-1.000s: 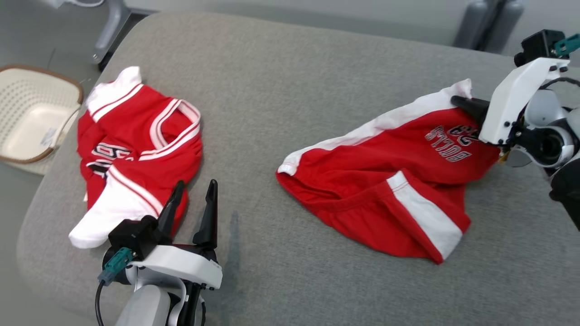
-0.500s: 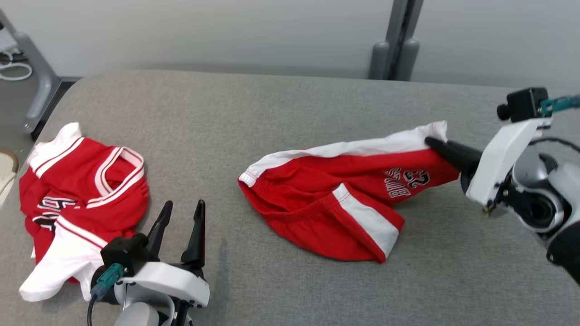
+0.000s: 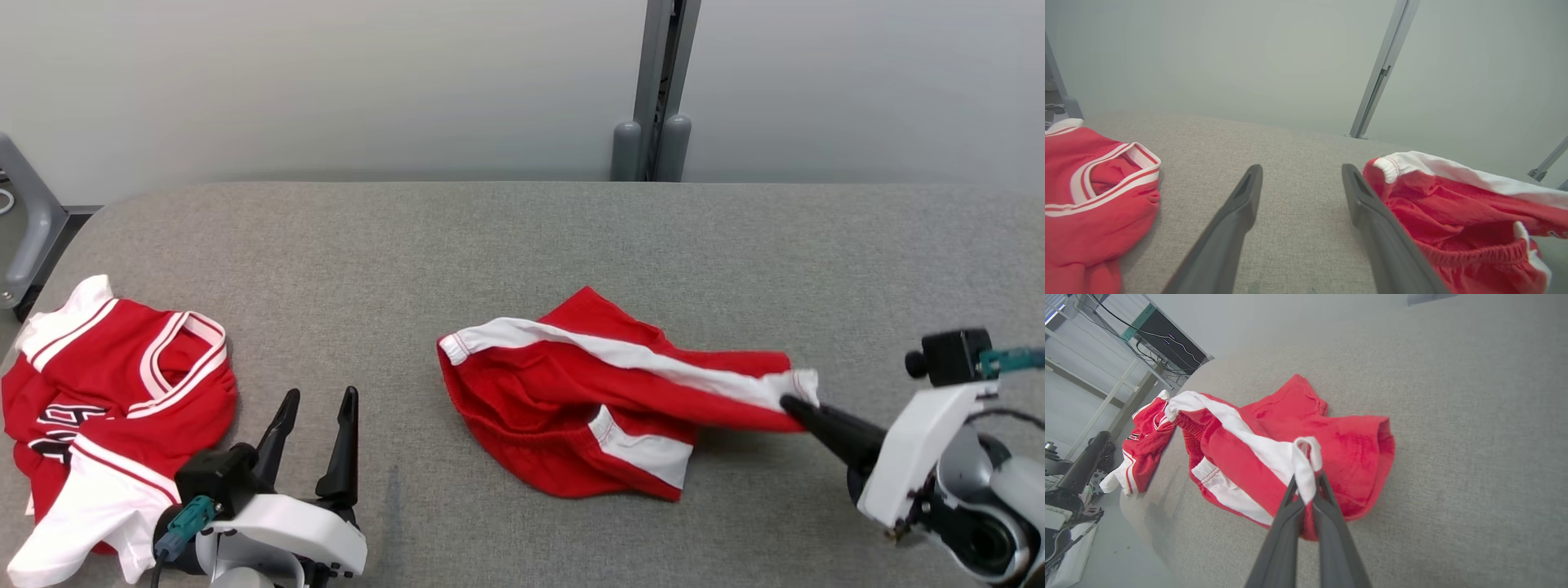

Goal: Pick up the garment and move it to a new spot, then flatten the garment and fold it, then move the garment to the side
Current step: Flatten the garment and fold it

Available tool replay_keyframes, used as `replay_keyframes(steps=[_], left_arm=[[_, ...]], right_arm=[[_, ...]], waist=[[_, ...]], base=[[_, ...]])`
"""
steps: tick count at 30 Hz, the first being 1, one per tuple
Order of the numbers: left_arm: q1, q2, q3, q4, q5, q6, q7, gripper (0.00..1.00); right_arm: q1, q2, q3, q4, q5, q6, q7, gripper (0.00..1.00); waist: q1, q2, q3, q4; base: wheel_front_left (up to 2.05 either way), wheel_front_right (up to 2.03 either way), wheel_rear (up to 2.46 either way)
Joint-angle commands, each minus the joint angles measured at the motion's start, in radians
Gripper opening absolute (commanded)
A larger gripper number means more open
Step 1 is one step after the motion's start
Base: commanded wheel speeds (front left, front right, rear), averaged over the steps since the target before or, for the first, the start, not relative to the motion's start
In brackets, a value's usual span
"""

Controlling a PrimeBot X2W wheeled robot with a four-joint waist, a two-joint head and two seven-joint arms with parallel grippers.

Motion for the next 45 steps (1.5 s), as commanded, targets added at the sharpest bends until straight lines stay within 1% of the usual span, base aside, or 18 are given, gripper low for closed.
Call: replay_keyframes(steps=[1,3,5,8,9,10,11,12,18,23,27,31,34,36,39,41,42,45], left_arm=[[0.013,0.009,0.001,0.001,-0.006,0.002,0.003,1.00],[0.015,0.011,0.000,0.001,-0.008,0.004,0.003,1.00],[0.013,0.011,-0.002,0.001,-0.009,0.005,0.002,1.00],[0.015,0.015,-0.003,0.000,-0.012,0.007,0.005,1.00],[0.015,0.015,-0.004,-0.001,-0.013,0.008,0.005,1.00],[0.015,0.015,-0.005,-0.001,-0.014,0.009,0.006,1.00],[0.016,0.015,-0.006,-0.001,-0.014,0.010,0.007,1.00],[0.016,0.016,-0.008,-0.002,-0.014,0.010,0.008,1.00],[0.022,0.019,-0.013,-0.005,-0.016,0.012,0.012,1.00],[0.031,0.021,-0.019,-0.006,-0.017,0.013,0.013,1.00],[0.040,0.029,-0.014,-0.011,-0.023,0.020,0.012,1.00],[0.050,0.037,-0.010,-0.023,-0.025,0.027,0.014,1.00],[0.051,0.044,-0.010,-0.038,-0.025,0.030,0.017,1.00],[0.051,0.049,-0.007,-0.051,-0.025,0.036,0.017,1.00],[0.058,0.053,-0.002,-0.073,-0.021,0.044,0.014,1.00],[0.059,0.057,0.001,-0.086,-0.019,0.048,0.011,1.00],[0.056,0.059,0.003,-0.095,-0.018,0.050,0.010,1.00],[0.056,0.064,0.005,-0.122,-0.013,0.059,0.008,1.00]], right_arm=[[0.038,-0.011,0.007,0.011,0.005,0.002,-0.017,0.00],[0.064,-0.013,0.014,0.029,0.002,0.002,-0.033,0.00],[0.078,-0.018,0.030,0.066,-0.034,0.002,-0.051,0.00],[0.087,0.012,0.036,0.112,-0.057,0.002,-0.086,0.02],[0.089,0.019,0.038,0.124,-0.064,0.002,-0.098,0.21],[0.093,0.027,0.041,0.138,-0.068,0.002,-0.106,0.37],[0.097,0.038,0.043,0.152,-0.068,0.002,-0.114,0.93],[0.100,0.047,0.045,0.161,-0.068,0.002,-0.119,1.00],[0.088,0.075,0.038,0.219,-0.081,0.002,-0.162,1.00],[0.097,0.065,0.009,0.249,-0.105,0.002,-0.255,1.00],[0.109,0.055,-0.026,0.258,-0.138,0.002,-0.328,1.00],[0.118,0.066,-0.090,0.242,-0.180,0.002,-0.366,1.00],[0.130,0.082,-0.172,0.232,-0.237,0.002,-0.378,1.00],[0.137,0.098,-0.283,0.215,-0.309,0.002,-0.378,1.00],[0.212,0.171,-0.458,0.154,-0.435,0.002,-0.377,1.00],[0.263,0.216,-0.561,0.089,-0.532,0.002,-0.378,1.00],[0.289,0.241,-0.607,0.055,-0.576,0.002,-0.378,1.00],[0.374,0.313,-0.702,-0.041,-0.690,0.002,-0.378,1.00]], waist=[[0.0000,0.0000,-0.005,-0.004],[0.0000,0.0000,-0.008,-0.006],[0.0000,0.0000,-0.009,-0.008],[0.0000,0.0000,-0.010,-0.012],[0.0000,0.0000,-0.011,-0.012],[0.0000,0.0000,-0.012,-0.013],[0.0000,0.0000,-0.014,-0.013],[0.0000,0.0000,-0.015,-0.014],[0.0000,0.0000,-0.019,-0.018],[0.0000,0.0000,-0.030,-0.016],[0.0000,0.0000,-0.040,-0.026],[0.0000,0.0000,-0.048,-0.045],[0.0000,0.0000,-0.049,-0.057],[0.0000,0.0000,-0.048,-0.064],[0.0000,0.0000,-0.048,-0.071],[0.0000,0.0000,-0.046,-0.074],[0.0000,0.0000,-0.046,-0.075],[0.0000,0.0000,-0.043,-0.078]], base=[[0.00,0.00,0.00],[0.00,0.00,0.00],[0.00,0.00,0.00],[0.00,0.00,0.00],[0.00,0.00,0.00],[0.00,0.00,0.00],[0.00,0.00,0.00],[0.00,0.00,0.00],[0.00,0.00,0.00],[0.00,0.00,0.00],[0.00,0.00,0.00],[0.00,0.00,0.00],[0.00,0.00,0.00],[0.00,0.00,0.00],[0.00,0.00,0.00],[0.00,0.00,0.00],[0.00,0.00,0.00],[0.00,0.00,0.00]])
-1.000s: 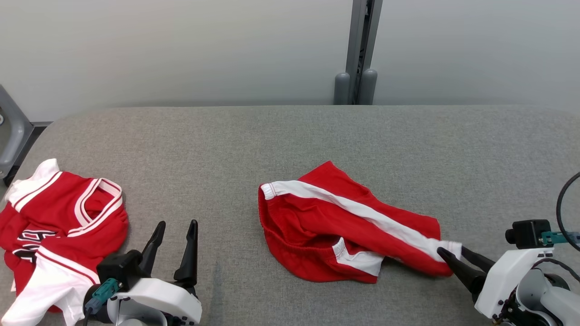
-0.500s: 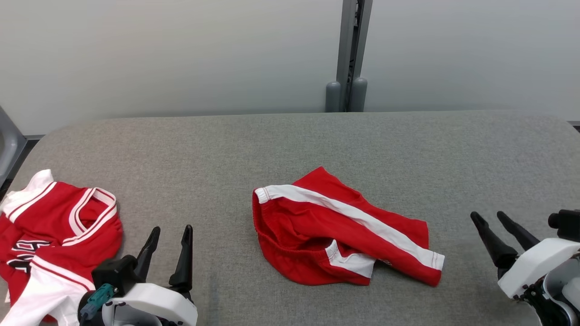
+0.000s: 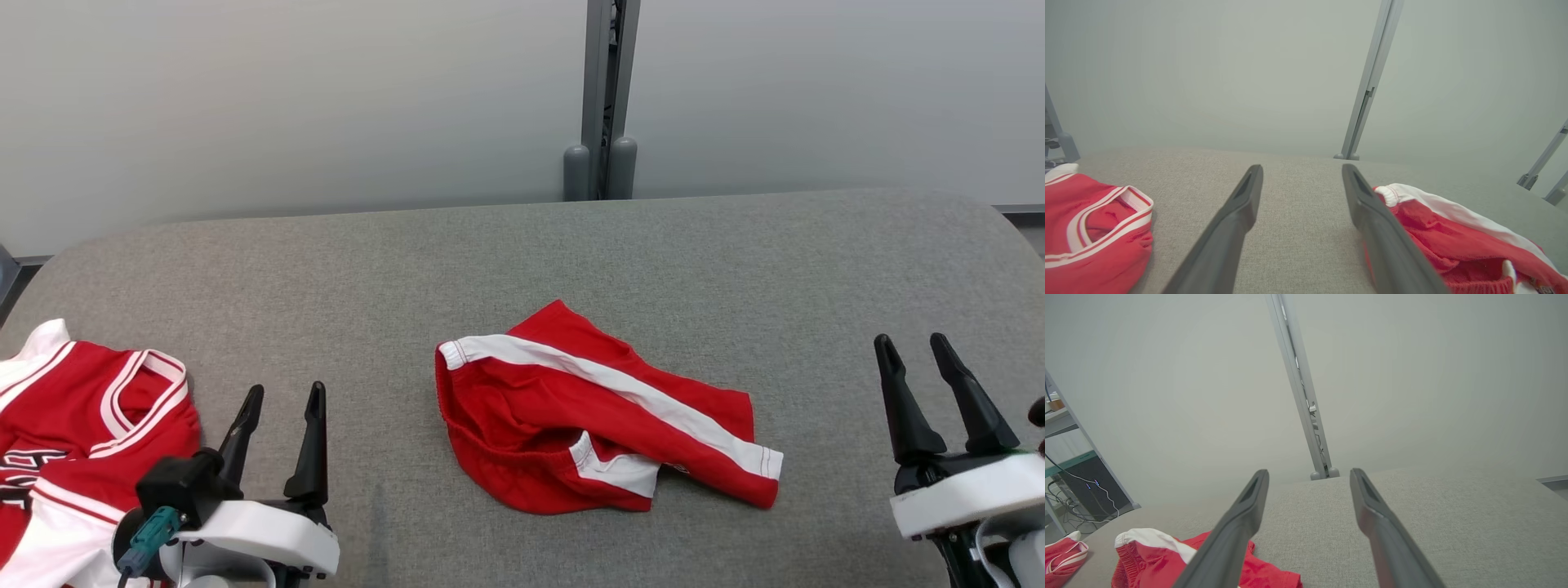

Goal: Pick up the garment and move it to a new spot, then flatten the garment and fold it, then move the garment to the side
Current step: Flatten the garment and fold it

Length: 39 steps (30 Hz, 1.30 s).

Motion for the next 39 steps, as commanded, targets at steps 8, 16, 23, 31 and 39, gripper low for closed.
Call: replay_keyframes(steps=[8,16,23,31,39], left_arm=[[0.000,0.014,0.009,-0.073,0.015,0.021,-0.008,1.00],[0.010,-0.006,-0.007,-0.087,0.008,0.025,-0.010,1.00],[-0.011,-0.002,-0.014,-0.077,0.006,0.022,-0.011,1.00],[-0.019,-0.002,-0.018,-0.058,0.001,0.017,-0.013,1.00],[-0.038,0.006,-0.042,-0.046,-0.018,0.004,0.079,1.00]], right_arm=[[0.148,0.141,-0.167,-0.163,-0.207,0.002,-0.004,1.00],[0.183,0.200,-0.176,-0.147,-0.263,0.002,-0.004,1.00],[0.157,0.193,-0.171,-0.123,-0.257,0.002,-0.004,1.00],[0.157,0.194,-0.166,-0.103,-0.249,0.002,0.011,1.00],[0.121,0.173,-0.125,-0.064,-0.232,0.002,0.094,1.00]], waist=[[0.0000,0.0000,0.015,-0.002],[0.0000,0.0000,0.043,-0.006],[0.0000,0.0000,0.054,-0.004],[0.0000,0.0000,0.045,-0.001],[0.0000,0.0000,0.057,-0.007]], base=[[0.00,0.00,0.00],[0.00,0.00,0.00],[0.00,0.00,0.00],[0.00,0.00,0.00],[0.00,0.00,0.00]])
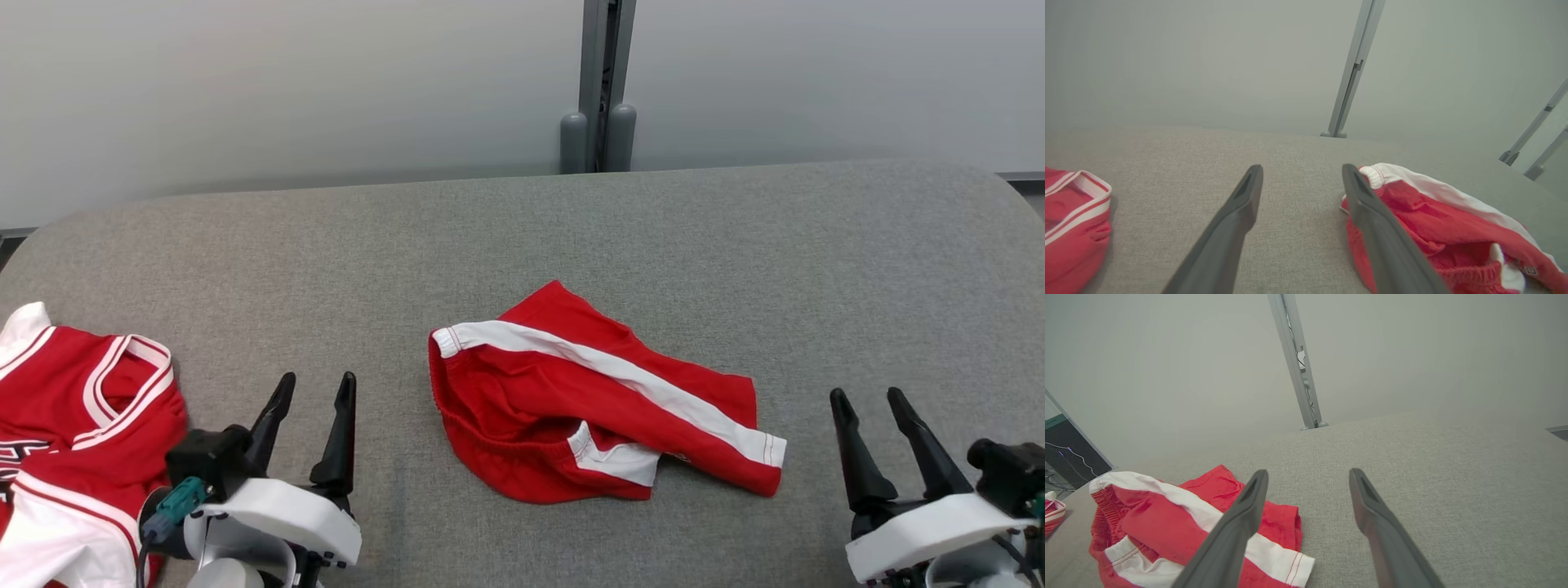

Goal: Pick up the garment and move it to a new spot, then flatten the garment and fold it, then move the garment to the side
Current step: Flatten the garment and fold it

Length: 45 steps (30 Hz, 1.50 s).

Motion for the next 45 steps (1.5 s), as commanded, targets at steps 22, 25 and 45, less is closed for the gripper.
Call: replay_keyframes(steps=[22,25,45], left_arm=[[-0.305,0.170,-0.119,0.029,-0.258,-0.139,0.607,1.00],[-0.359,0.201,-0.157,0.052,-0.330,-0.140,0.720,1.00],[-0.578,0.235,-0.388,0.189,-0.629,-0.139,0.956,1.00]], right_arm=[[-0.211,0.046,0.093,0.291,0.239,0.002,0.413,1.00],[-0.235,0.052,0.092,0.314,0.273,0.002,0.444,1.00],[-0.326,0.048,0.192,0.400,0.348,0.002,0.444,1.00]], waist=[[0.0000,0.0000,0.064,-0.030],[0.0000,0.0000,0.067,-0.031],[0.0000,0.0000,0.087,-0.077]], base=[[0.00,0.00,0.00],[0.00,0.00,0.00],[0.00,0.00,0.00]])
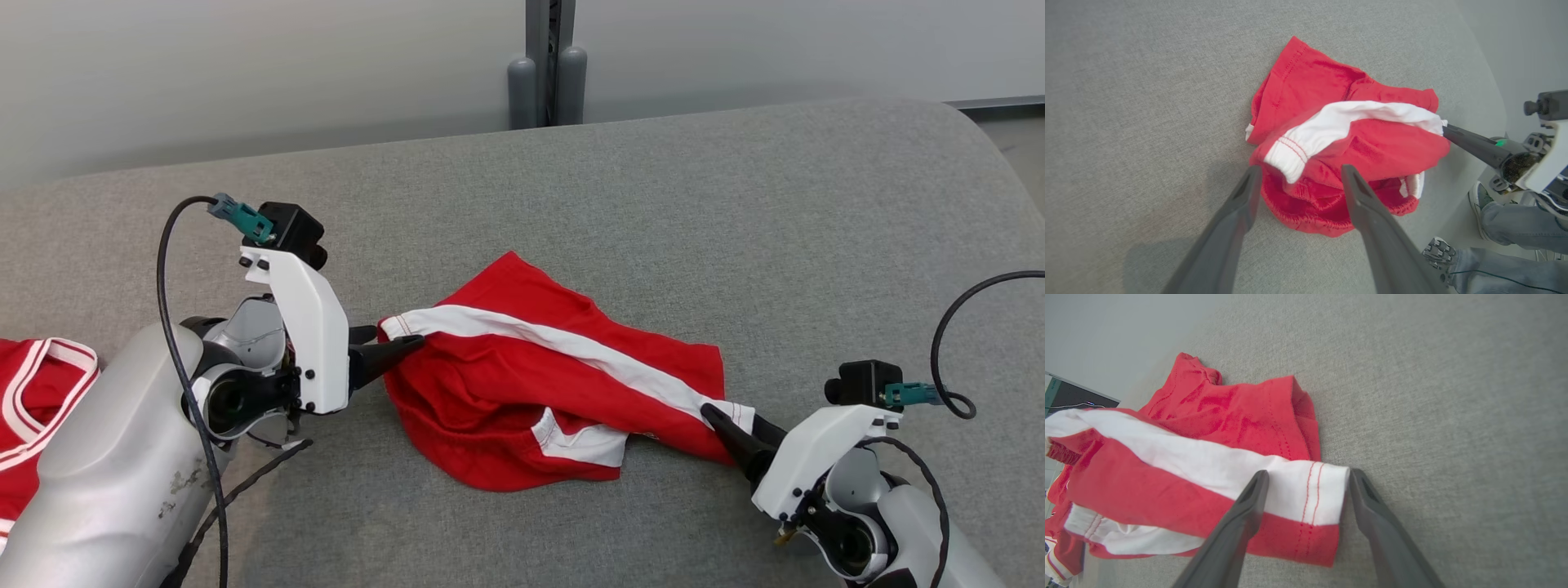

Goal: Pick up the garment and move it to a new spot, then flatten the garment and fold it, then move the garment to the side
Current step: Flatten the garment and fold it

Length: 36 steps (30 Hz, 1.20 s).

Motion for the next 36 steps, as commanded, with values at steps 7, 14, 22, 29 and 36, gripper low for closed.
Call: replay_keyframes(steps=[7,14,22,29,36], left_arm=[[-0.058,0.017,-0.065,0.055,-0.028,-0.001,-0.044,1.00],[-0.093,0.027,-0.114,0.082,-0.072,-0.001,-0.061,1.00],[-0.116,0.035,-0.153,0.098,-0.120,-0.001,-0.082,0.00],[-0.125,0.062,-0.191,0.078,-0.168,-0.001,-0.126,0.00],[-0.103,0.088,-0.226,0.031,-0.206,-0.001,-0.163,0.00]], right_arm=[[-0.032,-0.001,0.052,0.025,0.041,0.002,-0.014,1.00],[-0.063,-0.007,0.096,0.039,0.081,0.002,-0.030,0.00],[-0.082,-0.022,0.136,0.043,0.122,0.002,-0.056,0.00],[-0.072,-0.053,0.153,0.046,0.147,0.002,-0.099,0.00],[-0.044,-0.088,0.145,0.027,0.152,0.002,-0.137,0.00]], waist=[[0.0000,0.0000,0.024,-0.015],[0.0000,0.0000,0.045,-0.015],[0.0000,0.0000,0.048,-0.010],[0.0000,0.0000,0.013,-0.001],[0.0000,0.0000,-0.029,0.009]], base=[[0.00,0.00,0.00],[0.00,0.00,0.00],[0.00,0.00,0.00],[0.00,0.00,0.00],[0.00,0.00,0.00]])
